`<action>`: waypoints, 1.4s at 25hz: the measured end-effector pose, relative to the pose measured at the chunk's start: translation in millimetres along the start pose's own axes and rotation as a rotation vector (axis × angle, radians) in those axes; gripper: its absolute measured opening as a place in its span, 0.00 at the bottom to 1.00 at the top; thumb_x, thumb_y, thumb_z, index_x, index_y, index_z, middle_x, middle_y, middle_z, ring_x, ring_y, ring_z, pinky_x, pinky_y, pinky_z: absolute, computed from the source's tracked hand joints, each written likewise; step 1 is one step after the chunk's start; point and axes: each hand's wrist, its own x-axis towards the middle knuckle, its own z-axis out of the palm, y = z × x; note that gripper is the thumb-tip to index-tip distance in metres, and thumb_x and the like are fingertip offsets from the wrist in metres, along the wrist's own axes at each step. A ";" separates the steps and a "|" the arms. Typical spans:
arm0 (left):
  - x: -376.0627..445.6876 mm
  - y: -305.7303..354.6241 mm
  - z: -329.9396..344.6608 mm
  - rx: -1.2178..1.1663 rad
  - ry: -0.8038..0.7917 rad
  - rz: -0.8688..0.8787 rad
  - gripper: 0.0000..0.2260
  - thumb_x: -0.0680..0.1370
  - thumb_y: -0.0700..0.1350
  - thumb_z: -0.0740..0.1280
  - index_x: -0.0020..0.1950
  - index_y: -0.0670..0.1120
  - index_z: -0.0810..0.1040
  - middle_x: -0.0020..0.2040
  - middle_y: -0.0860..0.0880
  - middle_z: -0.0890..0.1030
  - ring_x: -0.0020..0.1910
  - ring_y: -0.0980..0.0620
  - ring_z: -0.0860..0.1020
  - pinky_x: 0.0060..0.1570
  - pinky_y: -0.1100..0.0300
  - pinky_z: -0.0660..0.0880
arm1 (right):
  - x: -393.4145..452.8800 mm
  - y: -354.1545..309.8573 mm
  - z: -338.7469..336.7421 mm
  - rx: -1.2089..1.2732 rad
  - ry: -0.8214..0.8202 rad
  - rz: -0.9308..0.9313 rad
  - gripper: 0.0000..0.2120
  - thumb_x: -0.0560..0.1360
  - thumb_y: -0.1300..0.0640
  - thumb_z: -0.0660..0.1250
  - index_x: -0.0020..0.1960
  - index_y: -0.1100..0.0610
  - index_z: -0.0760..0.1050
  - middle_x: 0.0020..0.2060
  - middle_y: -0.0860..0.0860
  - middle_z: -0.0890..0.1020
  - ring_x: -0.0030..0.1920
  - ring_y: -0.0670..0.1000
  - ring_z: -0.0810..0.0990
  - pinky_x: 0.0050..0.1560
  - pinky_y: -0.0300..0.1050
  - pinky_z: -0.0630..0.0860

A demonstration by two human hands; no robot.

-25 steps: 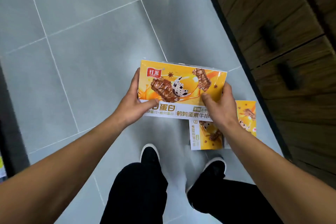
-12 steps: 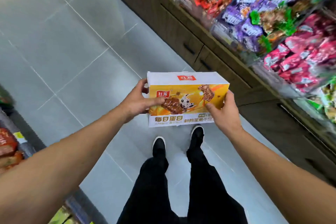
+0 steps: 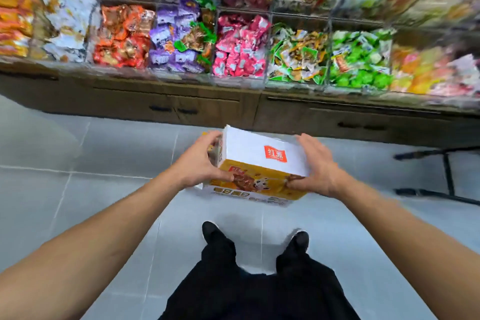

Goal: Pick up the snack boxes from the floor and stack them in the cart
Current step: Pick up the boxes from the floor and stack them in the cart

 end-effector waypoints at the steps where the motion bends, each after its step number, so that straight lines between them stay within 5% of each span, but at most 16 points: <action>1: 6.7 21.8 23.6 0.047 -0.072 0.052 0.42 0.55 0.44 0.83 0.64 0.60 0.67 0.58 0.59 0.74 0.60 0.51 0.76 0.58 0.51 0.76 | -23.8 21.2 -9.1 -0.003 -0.022 0.042 0.57 0.59 0.43 0.78 0.78 0.55 0.51 0.77 0.54 0.57 0.76 0.55 0.54 0.75 0.44 0.48; 4: 23.7 80.9 108.5 0.198 -0.222 0.173 0.43 0.55 0.51 0.81 0.67 0.58 0.67 0.61 0.55 0.74 0.60 0.52 0.75 0.60 0.50 0.74 | -102.2 92.5 -31.9 0.145 0.011 0.159 0.47 0.61 0.48 0.81 0.72 0.49 0.60 0.64 0.48 0.69 0.62 0.51 0.70 0.62 0.47 0.72; 6: 34.1 113.2 165.9 0.250 -0.305 0.226 0.44 0.55 0.52 0.80 0.68 0.56 0.66 0.63 0.54 0.74 0.62 0.52 0.74 0.62 0.51 0.73 | -150.9 138.0 -45.0 0.189 0.085 0.199 0.42 0.60 0.48 0.81 0.68 0.45 0.63 0.58 0.45 0.71 0.57 0.48 0.72 0.54 0.43 0.77; 14: 53.7 247.7 388.5 0.544 -0.424 0.478 0.54 0.59 0.54 0.79 0.78 0.52 0.52 0.70 0.50 0.66 0.68 0.53 0.68 0.71 0.57 0.63 | -287.9 333.8 -92.6 0.009 0.401 0.436 0.35 0.51 0.30 0.69 0.52 0.44 0.64 0.51 0.47 0.76 0.54 0.54 0.73 0.53 0.49 0.70; 18: 74.3 307.3 475.3 0.906 -0.501 0.765 0.55 0.57 0.65 0.73 0.78 0.49 0.51 0.75 0.46 0.57 0.74 0.47 0.60 0.73 0.52 0.60 | -335.5 394.4 -118.1 0.063 0.536 0.541 0.38 0.55 0.31 0.73 0.59 0.46 0.66 0.55 0.48 0.75 0.58 0.54 0.71 0.58 0.51 0.71; 21: 104.5 341.8 533.2 1.025 -0.511 0.780 0.55 0.59 0.66 0.73 0.78 0.51 0.50 0.76 0.48 0.54 0.74 0.45 0.59 0.70 0.45 0.65 | -345.5 433.5 -137.1 0.097 0.581 0.584 0.40 0.57 0.31 0.73 0.62 0.48 0.65 0.57 0.48 0.74 0.60 0.53 0.70 0.60 0.52 0.71; 25: 160.0 385.6 592.6 1.152 -0.544 0.855 0.48 0.61 0.62 0.76 0.75 0.52 0.56 0.69 0.50 0.64 0.66 0.47 0.69 0.64 0.48 0.72 | -338.2 481.6 -177.1 0.109 0.538 0.595 0.43 0.57 0.33 0.71 0.66 0.50 0.65 0.61 0.49 0.72 0.63 0.54 0.67 0.63 0.52 0.69; 29: 228.3 455.6 639.9 1.077 -0.612 0.937 0.41 0.61 0.58 0.76 0.69 0.52 0.64 0.61 0.49 0.69 0.58 0.48 0.72 0.61 0.53 0.71 | -320.3 539.3 -240.5 0.143 0.564 0.676 0.52 0.53 0.29 0.63 0.72 0.51 0.60 0.67 0.50 0.69 0.68 0.54 0.64 0.66 0.55 0.69; 35: 318.5 550.4 708.9 1.014 -0.699 0.995 0.42 0.57 0.53 0.78 0.69 0.49 0.67 0.56 0.51 0.68 0.56 0.52 0.69 0.51 0.64 0.64 | -308.6 626.3 -309.5 0.240 0.727 0.725 0.55 0.60 0.35 0.73 0.77 0.55 0.52 0.75 0.52 0.58 0.74 0.54 0.54 0.75 0.52 0.54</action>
